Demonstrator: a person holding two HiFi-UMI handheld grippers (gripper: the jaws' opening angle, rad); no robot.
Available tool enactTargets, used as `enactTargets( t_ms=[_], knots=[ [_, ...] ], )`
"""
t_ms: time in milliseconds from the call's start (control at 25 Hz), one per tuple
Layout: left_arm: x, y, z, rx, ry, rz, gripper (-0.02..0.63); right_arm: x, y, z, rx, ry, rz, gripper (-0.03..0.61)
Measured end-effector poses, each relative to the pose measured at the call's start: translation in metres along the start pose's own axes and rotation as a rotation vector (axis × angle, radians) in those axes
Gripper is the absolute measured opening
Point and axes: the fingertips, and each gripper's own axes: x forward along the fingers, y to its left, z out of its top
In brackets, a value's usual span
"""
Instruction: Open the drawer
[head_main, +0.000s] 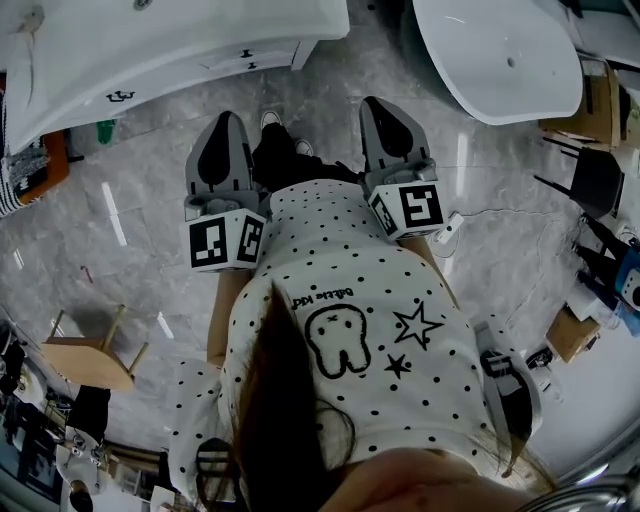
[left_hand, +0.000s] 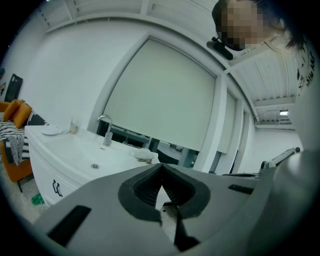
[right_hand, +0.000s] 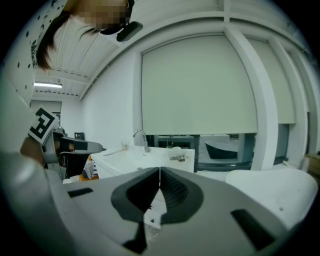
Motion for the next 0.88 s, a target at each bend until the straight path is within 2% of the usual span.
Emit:
enactTargets(
  t_ms=[160, 480, 880],
  knots=[
    [0.027, 0.019, 0.014, -0.005, 0.029, -0.023, 0.005, 0.028, -0.002, 0.015, 0.006, 0.008, -0.027, 0.014],
    [0.069, 0.055, 0.024, 0.001, 0.041, -0.035, 0.005, 0.073, -0.008, 0.016, 0.030, 0.018, -0.073, 0.014],
    [0.075, 0.074, 0.035, -0.007, 0.048, -0.017, 0.005, 0.096, 0.005, 0.023, 0.035, 0.041, -0.039, 0.014]
  ],
)
